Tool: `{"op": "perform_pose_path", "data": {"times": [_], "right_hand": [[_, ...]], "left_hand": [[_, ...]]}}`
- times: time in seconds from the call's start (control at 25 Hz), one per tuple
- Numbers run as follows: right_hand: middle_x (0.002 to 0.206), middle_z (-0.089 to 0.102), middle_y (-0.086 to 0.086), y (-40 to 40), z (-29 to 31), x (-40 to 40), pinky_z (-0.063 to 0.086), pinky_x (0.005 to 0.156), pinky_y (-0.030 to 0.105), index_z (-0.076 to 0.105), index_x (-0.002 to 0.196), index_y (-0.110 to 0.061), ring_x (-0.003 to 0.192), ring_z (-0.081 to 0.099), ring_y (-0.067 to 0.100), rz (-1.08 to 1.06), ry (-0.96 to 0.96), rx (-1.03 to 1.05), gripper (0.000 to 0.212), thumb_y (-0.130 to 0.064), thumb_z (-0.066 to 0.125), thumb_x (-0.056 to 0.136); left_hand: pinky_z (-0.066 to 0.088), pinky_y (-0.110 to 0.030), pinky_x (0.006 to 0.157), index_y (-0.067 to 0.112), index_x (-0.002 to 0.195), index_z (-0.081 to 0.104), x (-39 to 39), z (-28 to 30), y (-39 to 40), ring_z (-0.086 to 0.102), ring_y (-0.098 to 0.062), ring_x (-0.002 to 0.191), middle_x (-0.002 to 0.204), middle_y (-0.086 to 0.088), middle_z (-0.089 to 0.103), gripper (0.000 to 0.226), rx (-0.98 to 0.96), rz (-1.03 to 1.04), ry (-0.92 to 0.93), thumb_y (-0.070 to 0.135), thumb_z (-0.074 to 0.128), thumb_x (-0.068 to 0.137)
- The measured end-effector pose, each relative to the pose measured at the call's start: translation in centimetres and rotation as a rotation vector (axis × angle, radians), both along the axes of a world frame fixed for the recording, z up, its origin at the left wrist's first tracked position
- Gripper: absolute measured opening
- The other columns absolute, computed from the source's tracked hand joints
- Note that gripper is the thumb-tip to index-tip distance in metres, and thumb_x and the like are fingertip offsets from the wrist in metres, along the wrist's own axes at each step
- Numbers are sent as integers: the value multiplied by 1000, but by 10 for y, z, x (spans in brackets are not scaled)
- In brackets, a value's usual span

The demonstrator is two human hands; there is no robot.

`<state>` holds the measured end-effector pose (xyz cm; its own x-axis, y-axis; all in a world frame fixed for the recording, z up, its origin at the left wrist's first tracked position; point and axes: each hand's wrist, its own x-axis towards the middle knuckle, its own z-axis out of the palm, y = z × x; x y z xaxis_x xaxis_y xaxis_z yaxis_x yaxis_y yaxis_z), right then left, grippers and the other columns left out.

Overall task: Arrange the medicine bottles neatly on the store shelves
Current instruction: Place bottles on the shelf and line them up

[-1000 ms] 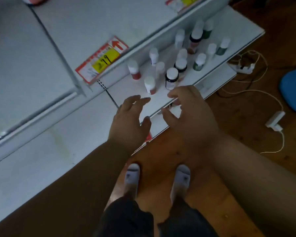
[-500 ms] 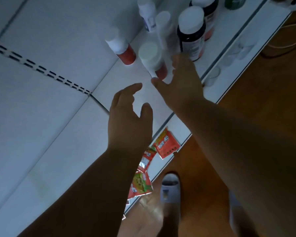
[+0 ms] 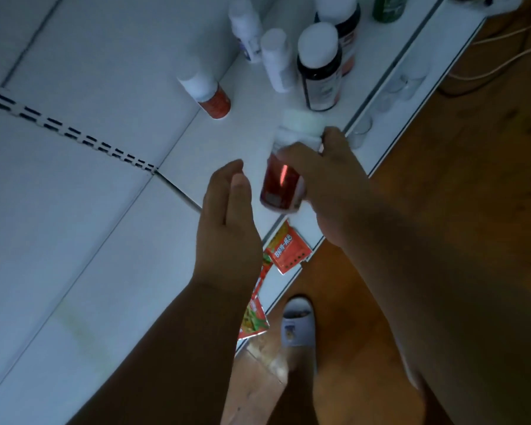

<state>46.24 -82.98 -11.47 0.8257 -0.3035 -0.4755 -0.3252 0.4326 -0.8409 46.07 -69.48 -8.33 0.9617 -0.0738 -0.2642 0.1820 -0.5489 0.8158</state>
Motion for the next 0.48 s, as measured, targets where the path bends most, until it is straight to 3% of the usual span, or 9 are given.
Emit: {"op": "perform_pose_path", "data": {"times": [0.08,0.16,0.32,0.48], "right_hand": [[108,67,3,-15,46,-36,61,74,40,53,118,-28,92,72,20,68,48,-2,63,-59,72,67],[105,69,0,-31,103,-70,61,80,41,59,114,-30,94,72,18,131,57,-83,62,-67,68,65],[104,71,14,-58,227,-125,57,87,53,67,107,-17,97,70,31,180,8,-59,36,-45,70,85],[91,71,1,-63,323,-152,59,78,42,63,104,-26,84,72,18,140,-64,-5,14,-36,54,98]], "left_hand": [[43,-41,107,33,134,49,-29,34,-11,53,-7,123,133,15,55,58,-15,-10,73,64,23,92],[47,-36,102,34,134,48,-65,86,-24,54,-6,118,129,17,56,68,48,-92,101,72,16,87],[43,-23,91,33,130,50,-126,200,-45,54,-1,111,119,17,58,61,70,-247,77,67,16,94],[44,-20,87,37,127,51,-163,284,-51,56,3,106,117,18,60,59,4,-217,-16,69,16,91]]}}
